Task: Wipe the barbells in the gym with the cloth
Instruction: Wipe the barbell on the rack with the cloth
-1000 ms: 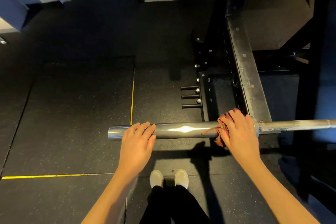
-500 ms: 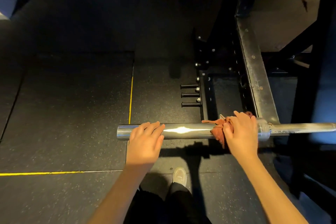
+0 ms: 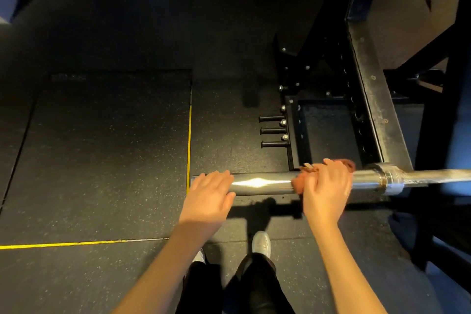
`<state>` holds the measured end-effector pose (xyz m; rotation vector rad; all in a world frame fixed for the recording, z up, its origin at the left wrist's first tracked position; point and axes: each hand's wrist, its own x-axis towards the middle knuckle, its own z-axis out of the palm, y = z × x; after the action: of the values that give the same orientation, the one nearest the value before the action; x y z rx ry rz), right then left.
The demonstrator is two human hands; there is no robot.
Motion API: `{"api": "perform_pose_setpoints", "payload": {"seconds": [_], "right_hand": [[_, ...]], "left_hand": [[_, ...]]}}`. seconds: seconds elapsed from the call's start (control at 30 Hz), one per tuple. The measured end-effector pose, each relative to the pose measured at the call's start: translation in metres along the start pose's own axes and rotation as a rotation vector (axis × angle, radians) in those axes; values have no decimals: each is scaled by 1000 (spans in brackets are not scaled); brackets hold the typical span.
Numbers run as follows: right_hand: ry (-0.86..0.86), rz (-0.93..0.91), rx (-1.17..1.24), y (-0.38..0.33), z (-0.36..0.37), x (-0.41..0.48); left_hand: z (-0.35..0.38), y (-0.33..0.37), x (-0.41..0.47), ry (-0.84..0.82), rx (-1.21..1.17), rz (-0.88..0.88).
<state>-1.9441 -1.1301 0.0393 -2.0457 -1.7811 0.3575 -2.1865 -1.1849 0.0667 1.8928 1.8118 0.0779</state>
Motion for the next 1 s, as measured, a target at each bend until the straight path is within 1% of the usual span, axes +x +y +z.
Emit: {"api": "perform_pose_setpoints", "payload": {"seconds": [0.03,0.1,0.17,0.2,0.23,0.27,0.33,0.37,0.4,0.5,0.7,0.83,1.0], "right_hand": [[-36,-39,-14,-19,13,-14],[-137,-234,-20,-43,26,-32],[-225,-417,-29,-35,22,-21],[-263,-458,-67,-23,17,-10],[-282,-451,-112,-12,11,0],[-257,-375,-120,-5,7,5],[-83,-124,-30,-11,13,-3],[0,-53,7,-25,21,-12],[27,-45,20,-41,32,-22],[-26,-170,45,-80,57,-44],[-47,-267,14,-108,77,-60],[-84,-356,-45,-128,87,-70],[-40,-462,-63,-148,105,-73]], "left_hand": [[-1,0,0,7,-4,9],[-4,0,1,5,-29,22],[-4,-8,-1,-18,-50,25],[-5,-13,-4,-19,-68,18],[-6,-18,-9,-11,-87,0],[-7,-25,-14,8,-108,-19],[-8,-36,-23,33,-147,-63],[-8,-40,-26,24,-159,-84],[-8,-42,-29,6,-171,-94],[-10,-42,-32,-23,-252,-114],[-17,-46,-43,21,-479,-214],[-20,-64,-54,56,-526,-335],[-29,-87,-71,103,-564,-448]]}}
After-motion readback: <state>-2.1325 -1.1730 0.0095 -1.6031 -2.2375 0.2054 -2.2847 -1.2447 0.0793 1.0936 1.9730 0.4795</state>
